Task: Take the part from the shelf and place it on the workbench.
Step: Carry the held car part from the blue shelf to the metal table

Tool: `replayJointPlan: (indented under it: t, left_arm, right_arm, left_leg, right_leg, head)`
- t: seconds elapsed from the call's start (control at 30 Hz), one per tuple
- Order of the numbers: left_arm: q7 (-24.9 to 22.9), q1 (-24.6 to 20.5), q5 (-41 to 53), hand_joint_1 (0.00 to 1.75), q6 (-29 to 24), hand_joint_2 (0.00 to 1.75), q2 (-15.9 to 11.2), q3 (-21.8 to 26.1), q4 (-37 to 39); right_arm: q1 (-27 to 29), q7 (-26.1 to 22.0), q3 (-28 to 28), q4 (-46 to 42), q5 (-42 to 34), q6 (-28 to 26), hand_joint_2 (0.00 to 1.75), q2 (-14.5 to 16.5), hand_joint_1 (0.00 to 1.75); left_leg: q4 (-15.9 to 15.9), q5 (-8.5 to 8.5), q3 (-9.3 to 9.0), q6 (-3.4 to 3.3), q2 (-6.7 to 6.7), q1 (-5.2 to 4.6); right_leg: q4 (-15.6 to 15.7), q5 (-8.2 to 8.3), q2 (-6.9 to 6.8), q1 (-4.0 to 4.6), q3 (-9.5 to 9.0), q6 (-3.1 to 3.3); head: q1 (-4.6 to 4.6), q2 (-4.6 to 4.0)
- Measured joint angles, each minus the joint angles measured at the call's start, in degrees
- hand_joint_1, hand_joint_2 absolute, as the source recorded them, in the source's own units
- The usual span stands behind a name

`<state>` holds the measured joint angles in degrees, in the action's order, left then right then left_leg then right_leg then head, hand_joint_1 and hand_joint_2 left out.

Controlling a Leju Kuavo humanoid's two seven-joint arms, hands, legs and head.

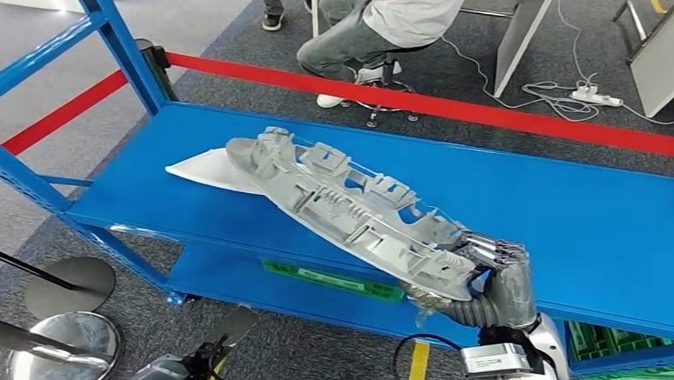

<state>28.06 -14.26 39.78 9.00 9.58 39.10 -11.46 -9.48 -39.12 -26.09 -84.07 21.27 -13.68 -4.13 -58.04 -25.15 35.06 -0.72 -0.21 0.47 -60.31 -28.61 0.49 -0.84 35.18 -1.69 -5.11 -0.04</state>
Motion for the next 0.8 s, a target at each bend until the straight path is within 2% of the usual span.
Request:
replayJointPlan:
  t: [0.03, 0.1, 0.13, 0.17, 0.2, 0.27, 0.3, 0.33, 0.37, 0.43, 0.5, 0.53, 0.6, 0.63, 0.67, 0.7, 0.73, 0.8]
  left_arm:
    - [0.00, -0.05, 0.00, 0.00, -0.01, 0.00, 0.02, -0.01, -0.02]
    - [0.00, -0.04, 0.00, 0.00, -0.02, 0.00, 0.08, -0.02, -0.04]
    - [0.00, 0.02, 0.00, 0.00, -0.02, 0.00, 0.10, -0.02, -0.04]
    - [0.00, 0.07, 0.00, 0.00, -0.02, 0.00, 0.10, -0.02, -0.04]
    - [0.00, 0.10, -0.01, 0.00, -0.02, 0.00, 0.11, -0.02, -0.04]
    - [0.00, 0.11, -0.02, 0.00, -0.02, 0.00, 0.14, -0.03, -0.04]
    - [0.00, 0.09, -0.03, 0.00, -0.02, 0.00, 0.15, -0.03, -0.05]
    - [0.00, 0.09, -0.03, 0.00, -0.02, 0.00, 0.17, -0.04, -0.06]
    - [0.00, 0.12, -0.03, 0.00, -0.02, 0.00, 0.18, -0.04, -0.06]
    - [0.00, 0.18, -0.03, 0.00, -0.02, 0.00, 0.21, -0.04, -0.07]
    - [0.00, 0.17, -0.02, 0.00, -0.02, 0.00, 0.21, -0.04, -0.09]
    - [0.00, 0.15, -0.02, 0.00, -0.02, 0.00, 0.20, -0.05, -0.10]
    - [0.00, 0.21, -0.02, 0.00, -0.02, 0.00, 0.18, -0.06, -0.10]
    - [0.00, 0.29, -0.02, 0.00, -0.02, 0.00, 0.17, -0.06, -0.10]
    - [0.00, 0.38, -0.02, 0.00, -0.02, 0.00, 0.17, -0.06, -0.10]
    - [0.00, 0.43, -0.03, 0.00, -0.02, 0.00, 0.16, -0.06, -0.10]
    - [0.00, 0.45, -0.05, 0.00, -0.02, 0.00, 0.15, -0.06, -0.10]
    - [0.00, 0.41, -0.11, 0.00, -0.02, 0.00, 0.14, -0.06, -0.10]
  right_arm:
    - [0.01, -0.05, -0.01, -0.01, 0.00, -0.02, 1.75, 0.00, 1.75]
    - [0.18, -0.12, -0.03, -0.01, -0.01, -0.03, 1.75, 0.00, 1.75]
    - [0.37, -0.12, -0.03, 0.01, 0.00, -0.03, 1.75, 0.00, 1.75]
    - [0.54, -0.10, -0.03, 0.03, 0.01, -0.04, 1.75, 0.00, 1.75]
    - [0.67, -0.09, -0.03, 0.04, 0.03, -0.04, 1.75, 0.00, 1.75]
    - [0.70, -0.08, -0.03, 0.03, 0.04, -0.05, 1.75, 0.00, 1.75]
    - [0.66, -0.08, -0.04, 0.02, 0.04, -0.05, 1.75, 0.01, 1.75]
    - [0.64, -0.09, -0.04, 0.02, 0.05, -0.07, 1.75, 0.04, 1.75]
    - [0.66, -0.08, -0.05, 0.01, 0.06, -0.10, 1.75, 0.07, 1.75]
    - [0.77, -0.07, -0.06, 0.01, 0.12, -0.22, 1.75, 0.11, 1.75]
    - [0.79, -0.05, -0.03, -0.01, 0.16, -0.37, 1.75, 0.20, 1.75]
    - [0.76, -0.06, -0.01, -0.01, 0.16, -0.43, 1.75, 0.28, 1.75]
    - [0.74, -0.07, 0.01, -0.01, 0.15, -0.50, 1.75, 0.41, 1.75]
    - [0.80, -0.07, 0.01, 0.01, 0.15, -0.51, 1.75, 0.44, 1.75]
    - [0.86, -0.06, 0.01, 0.02, 0.15, -0.51, 1.75, 0.44, 1.75]
    - [0.91, -0.04, 0.01, 0.03, 0.15, -0.50, 1.75, 0.44, 1.75]
    - [0.95, 0.01, 0.00, 0.03, 0.12, -0.48, 1.75, 0.44, 1.75]
    - [0.95, 0.20, 0.00, 0.03, 0.01, -0.39, 1.75, 0.45, 1.75]
  left_leg:
    - [0.18, 0.07, -0.12, -0.23, 0.03, 0.10]
    - [0.18, 0.01, -0.15, -0.47, 0.03, -0.02]
    - [0.17, -0.01, -0.16, -0.52, 0.02, -0.09]
    - [0.15, -0.03, -0.19, -0.55, 0.00, -0.15]
    - [0.13, -0.07, -0.24, -0.58, -0.03, -0.19]
    - [0.07, -0.24, -0.47, -0.46, -0.11, -0.23]
    - [-0.05, -0.34, -0.49, -0.30, -0.14, -0.34]
    - [-0.14, -0.37, -0.44, -0.09, -0.15, -0.44]
    - [-0.21, -0.36, -0.34, 0.13, -0.15, -0.51]
    - [-0.25, -0.28, -0.24, 0.65, -0.13, -0.54]
    - [-1.31, -1.28, 0.10, 1.34, -0.08, -0.45]
    - [-3.27, -2.62, 0.91, 1.71, -0.06, -0.37]
    - [-10.38, -6.32, 4.10, 2.32, -0.01, -0.14]
    - [-13.93, -7.65, 5.74, 2.52, 0.00, -0.02]
    - [-16.05, -8.02, 6.73, 2.65, 0.00, 0.08]
    - [-15.90, -7.18, 6.65, 2.70, 0.00, 0.17]
    - [-13.58, -5.40, 5.53, 2.69, 0.01, 0.26]
    - [-6.02, -1.59, 1.79, 2.55, 0.00, 0.31]
  right_leg:
    - [-2.42, -1.38, -0.05, -0.01, 1.19, -0.17]
    - [-9.87, -4.69, -0.09, -0.01, 4.77, -0.41]
    - [-12.94, -5.59, -0.09, -0.01, 6.37, -0.49]
    - [-14.24, -5.46, -0.09, 0.00, 7.17, -0.52]
    - [-13.32, -4.25, -0.09, 0.01, 6.90, -0.46]
    - [-6.18, -0.24, -0.16, 0.05, 3.60, -0.12]
    - [-2.49, 1.13, -0.20, 0.13, 1.66, 0.10]
    - [0.12, 1.83, -0.23, 0.20, 0.25, 0.30]
    - [1.23, 1.81, -0.21, 0.30, -0.39, 0.50]
    - [1.50, 1.79, -0.09, 0.34, -0.54, 0.92]
    - [1.75, 1.96, -0.10, 0.12, -0.67, 1.50]
    - [1.88, 2.02, -0.15, -0.03, -0.77, 1.76]
    - [1.90, 1.99, -0.20, -0.10, -0.83, 2.03]
    - [1.90, 1.98, -0.20, -0.10, -0.84, 2.04]
    - [1.89, 1.97, -0.19, -0.11, -0.86, 2.04]
    - [1.89, 1.96, -0.17, -0.12, -0.92, 2.03]
    - [1.88, 1.93, -0.14, -0.14, -1.02, 1.99]
    - [1.82, 1.78, -0.08, -0.06, -1.21, 1.71]
  head:
    - [0.06, 0.00]
    - [0.13, 0.00]
    - [0.10, 0.00]
    - [0.11, 0.00]
    - [0.11, 0.00]
    - [0.13, 0.00]
    - [0.12, 0.00]
    - [0.09, 0.00]
    - [0.05, 0.00]
    - [-0.04, 0.00]
    - [-0.19, 0.00]
    - [-0.29, 0.00]
    - [-0.51, 0.00]
    - [-0.50, 0.00]
    - [-0.50, 0.00]
    - [-0.50, 0.00]
    - [-0.50, 0.00]
    - [-0.50, 0.00]
